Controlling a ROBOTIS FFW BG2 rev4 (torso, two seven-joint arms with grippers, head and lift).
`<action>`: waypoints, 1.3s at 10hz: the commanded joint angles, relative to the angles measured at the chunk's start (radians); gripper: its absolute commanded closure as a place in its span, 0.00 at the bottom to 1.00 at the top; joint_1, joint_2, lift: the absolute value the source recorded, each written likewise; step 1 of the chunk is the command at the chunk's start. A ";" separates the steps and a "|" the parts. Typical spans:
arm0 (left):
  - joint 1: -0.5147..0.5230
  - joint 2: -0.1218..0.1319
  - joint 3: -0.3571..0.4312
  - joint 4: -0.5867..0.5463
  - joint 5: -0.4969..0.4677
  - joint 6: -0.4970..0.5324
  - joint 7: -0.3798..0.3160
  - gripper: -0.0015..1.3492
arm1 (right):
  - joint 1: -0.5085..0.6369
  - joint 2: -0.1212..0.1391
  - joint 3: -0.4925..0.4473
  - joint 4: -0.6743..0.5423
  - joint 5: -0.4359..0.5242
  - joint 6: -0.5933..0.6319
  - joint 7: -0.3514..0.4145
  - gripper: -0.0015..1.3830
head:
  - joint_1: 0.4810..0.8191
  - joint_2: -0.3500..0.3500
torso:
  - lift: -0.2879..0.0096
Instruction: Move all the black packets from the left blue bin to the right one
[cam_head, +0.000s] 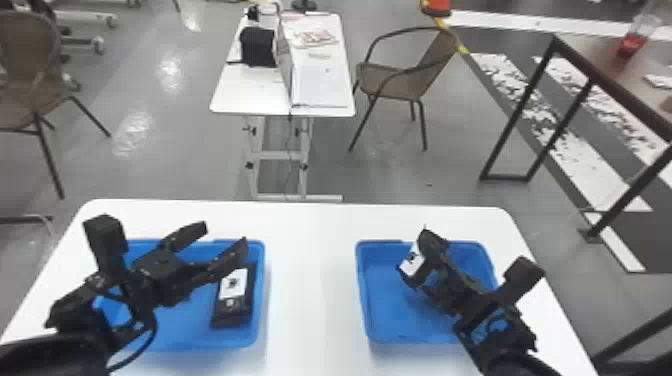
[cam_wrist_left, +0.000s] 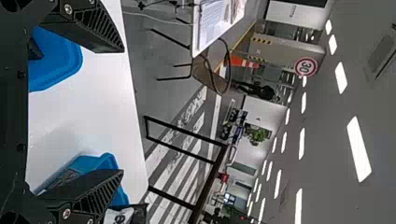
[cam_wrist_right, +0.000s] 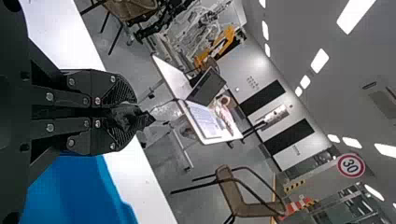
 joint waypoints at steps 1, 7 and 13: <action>0.017 -0.005 0.028 -0.008 0.025 -0.014 0.003 0.10 | -0.040 -0.017 -0.012 0.098 0.014 0.000 -0.006 0.67 | 0.63 0.31 | 0.97; 0.064 -0.012 0.089 -0.024 0.022 0.099 0.112 0.11 | 0.112 0.018 -0.042 -0.186 -0.056 -0.141 -0.171 0.15 | 0.63 0.27 | 0.97; -0.046 -0.009 0.126 -0.039 -0.338 0.356 0.155 0.11 | 0.189 0.026 0.033 -0.353 -0.147 -0.077 -0.091 0.15 | 0.63 0.43 | 0.97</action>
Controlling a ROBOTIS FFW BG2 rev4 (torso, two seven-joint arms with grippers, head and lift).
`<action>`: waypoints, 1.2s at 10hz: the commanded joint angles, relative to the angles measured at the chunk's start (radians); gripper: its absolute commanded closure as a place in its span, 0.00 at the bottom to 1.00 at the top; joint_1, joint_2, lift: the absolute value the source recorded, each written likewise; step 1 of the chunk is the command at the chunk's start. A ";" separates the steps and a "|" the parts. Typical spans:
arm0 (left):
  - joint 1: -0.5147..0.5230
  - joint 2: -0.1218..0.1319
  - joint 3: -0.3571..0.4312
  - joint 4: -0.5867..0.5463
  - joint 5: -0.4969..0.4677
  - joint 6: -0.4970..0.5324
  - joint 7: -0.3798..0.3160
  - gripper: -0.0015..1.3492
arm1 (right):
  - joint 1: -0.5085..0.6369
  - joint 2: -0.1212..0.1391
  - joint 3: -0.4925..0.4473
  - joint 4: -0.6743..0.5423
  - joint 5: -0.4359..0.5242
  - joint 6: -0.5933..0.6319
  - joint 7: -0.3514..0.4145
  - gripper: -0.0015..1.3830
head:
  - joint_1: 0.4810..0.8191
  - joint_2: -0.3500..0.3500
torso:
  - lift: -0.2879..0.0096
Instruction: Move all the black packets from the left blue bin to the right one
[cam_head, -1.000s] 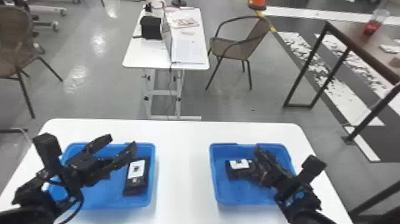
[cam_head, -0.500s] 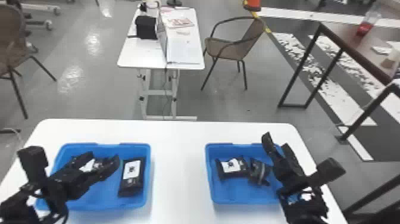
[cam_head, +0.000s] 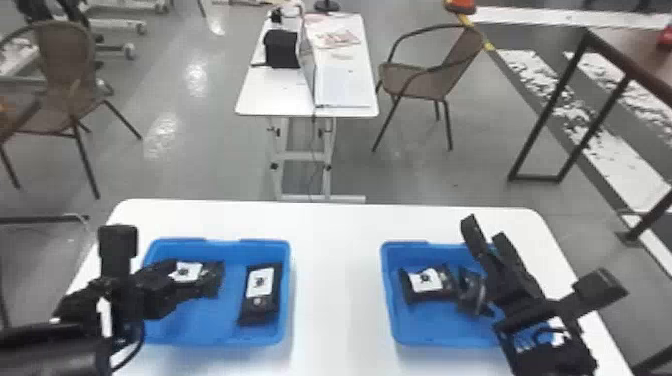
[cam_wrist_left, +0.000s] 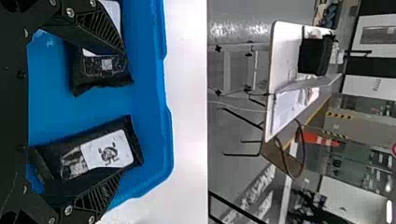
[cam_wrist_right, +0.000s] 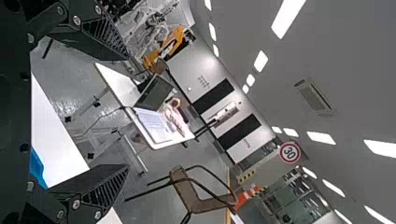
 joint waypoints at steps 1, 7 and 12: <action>-0.041 -0.012 0.024 0.007 -0.110 0.054 0.029 0.12 | -0.010 0.000 0.007 0.008 -0.003 0.023 0.017 0.15 | 0.63 0.45 | 0.97; -0.199 0.029 -0.061 0.269 -0.168 0.172 0.109 0.13 | -0.019 0.000 0.013 0.037 -0.010 0.034 0.049 0.15 | 0.63 0.54 | 0.97; -0.247 0.036 -0.053 0.406 -0.231 0.084 0.163 0.14 | -0.019 0.002 0.013 0.058 -0.031 0.039 0.072 0.15 | 0.63 0.58 | 0.97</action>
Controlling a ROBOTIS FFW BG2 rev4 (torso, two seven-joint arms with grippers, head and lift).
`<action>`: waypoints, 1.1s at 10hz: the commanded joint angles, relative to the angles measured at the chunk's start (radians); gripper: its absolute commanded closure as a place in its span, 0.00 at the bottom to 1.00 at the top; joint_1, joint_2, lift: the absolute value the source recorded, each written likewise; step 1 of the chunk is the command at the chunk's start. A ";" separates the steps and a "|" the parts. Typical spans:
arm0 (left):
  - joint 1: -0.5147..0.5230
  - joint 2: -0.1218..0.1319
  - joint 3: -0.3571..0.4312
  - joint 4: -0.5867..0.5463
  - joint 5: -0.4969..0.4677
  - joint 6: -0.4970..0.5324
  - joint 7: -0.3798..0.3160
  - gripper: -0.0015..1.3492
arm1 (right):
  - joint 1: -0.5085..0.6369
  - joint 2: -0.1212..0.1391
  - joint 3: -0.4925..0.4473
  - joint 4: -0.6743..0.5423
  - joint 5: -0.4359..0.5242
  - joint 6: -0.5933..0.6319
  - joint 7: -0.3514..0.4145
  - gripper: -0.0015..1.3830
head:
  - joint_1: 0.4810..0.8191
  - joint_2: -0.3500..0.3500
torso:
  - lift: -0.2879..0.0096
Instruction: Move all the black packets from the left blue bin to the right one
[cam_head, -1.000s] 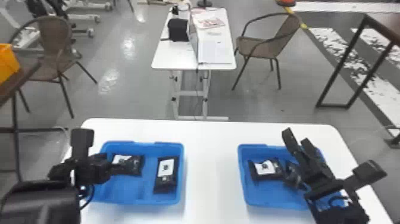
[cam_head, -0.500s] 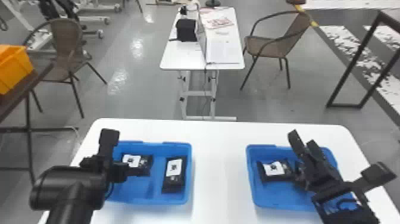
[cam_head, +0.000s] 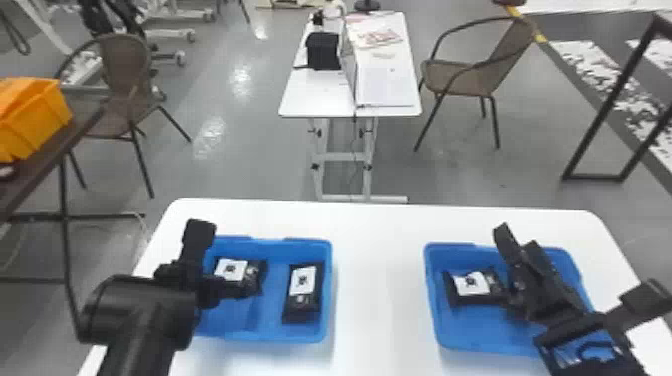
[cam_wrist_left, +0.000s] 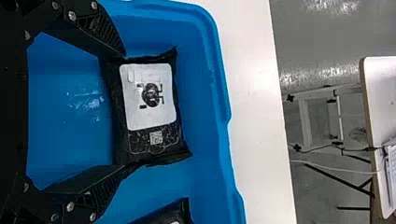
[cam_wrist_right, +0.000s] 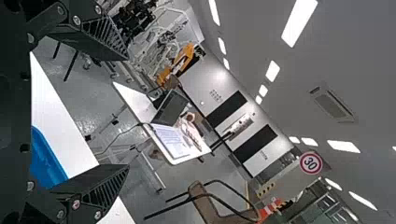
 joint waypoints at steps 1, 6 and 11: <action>-0.021 0.009 0.003 0.074 0.009 -0.054 0.001 0.14 | -0.001 0.000 0.000 0.003 -0.002 0.004 0.006 0.15 | 0.63 0.58 | 0.97; -0.050 0.039 0.013 0.213 0.020 -0.215 0.013 0.15 | -0.013 0.014 0.000 0.039 -0.004 0.015 0.054 0.15 | 0.63 0.60 | 0.97; -0.084 0.072 -0.009 0.278 -0.006 -0.247 0.049 0.55 | -0.044 0.031 0.002 0.092 -0.004 0.030 0.126 0.16 | 0.63 0.66 | 0.97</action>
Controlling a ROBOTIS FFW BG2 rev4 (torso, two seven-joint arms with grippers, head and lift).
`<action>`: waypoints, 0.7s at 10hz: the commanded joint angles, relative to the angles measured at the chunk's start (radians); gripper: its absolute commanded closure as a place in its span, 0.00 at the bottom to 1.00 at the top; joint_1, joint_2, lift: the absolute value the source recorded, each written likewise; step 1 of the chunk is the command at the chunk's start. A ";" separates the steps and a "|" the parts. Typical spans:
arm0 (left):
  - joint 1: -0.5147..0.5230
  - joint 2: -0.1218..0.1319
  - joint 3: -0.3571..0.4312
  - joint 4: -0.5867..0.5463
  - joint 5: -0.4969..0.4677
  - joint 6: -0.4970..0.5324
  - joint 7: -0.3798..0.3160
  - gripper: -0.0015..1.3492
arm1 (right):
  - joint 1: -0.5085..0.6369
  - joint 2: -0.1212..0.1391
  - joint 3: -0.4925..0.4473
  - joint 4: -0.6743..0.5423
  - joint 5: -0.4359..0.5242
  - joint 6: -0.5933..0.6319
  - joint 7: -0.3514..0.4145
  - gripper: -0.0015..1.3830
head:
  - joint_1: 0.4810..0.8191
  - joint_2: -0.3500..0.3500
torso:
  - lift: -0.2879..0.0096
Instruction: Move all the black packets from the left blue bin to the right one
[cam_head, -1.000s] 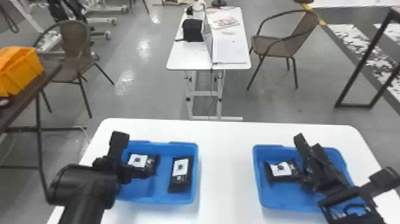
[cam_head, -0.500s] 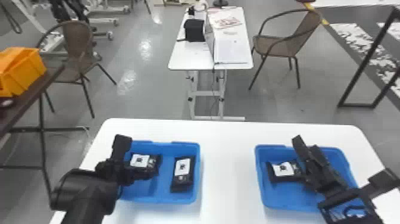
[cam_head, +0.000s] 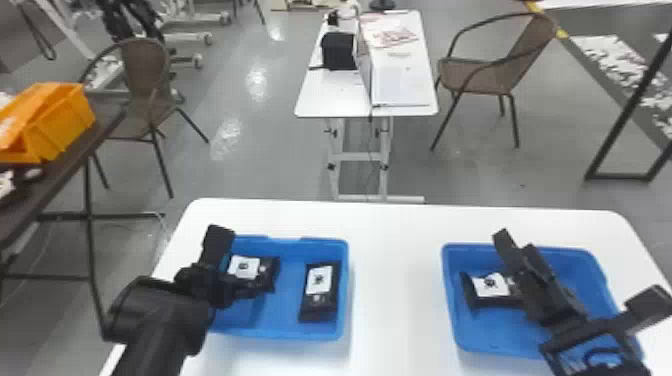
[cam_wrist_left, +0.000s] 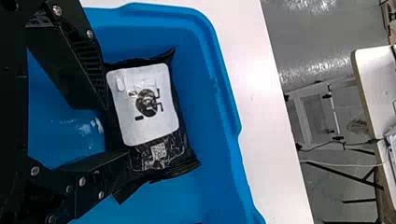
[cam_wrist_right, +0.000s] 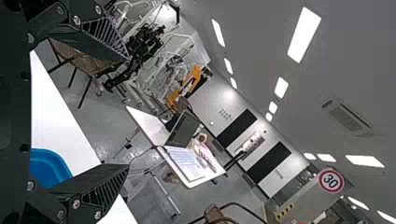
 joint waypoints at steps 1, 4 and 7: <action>-0.001 0.017 -0.023 0.002 0.018 0.001 -0.001 0.73 | -0.001 0.004 0.001 0.006 -0.005 0.003 0.002 0.16 | 0.63 0.66 | 0.97; -0.009 0.027 -0.049 0.001 -0.014 0.046 -0.027 0.89 | -0.004 0.007 0.001 0.010 -0.006 0.003 0.013 0.16 | 0.63 0.68 | 0.97; -0.009 0.024 -0.061 -0.024 0.003 0.021 -0.036 0.39 | -0.003 0.008 0.001 0.016 -0.018 0.004 0.019 0.15 | 0.63 0.68 | 0.97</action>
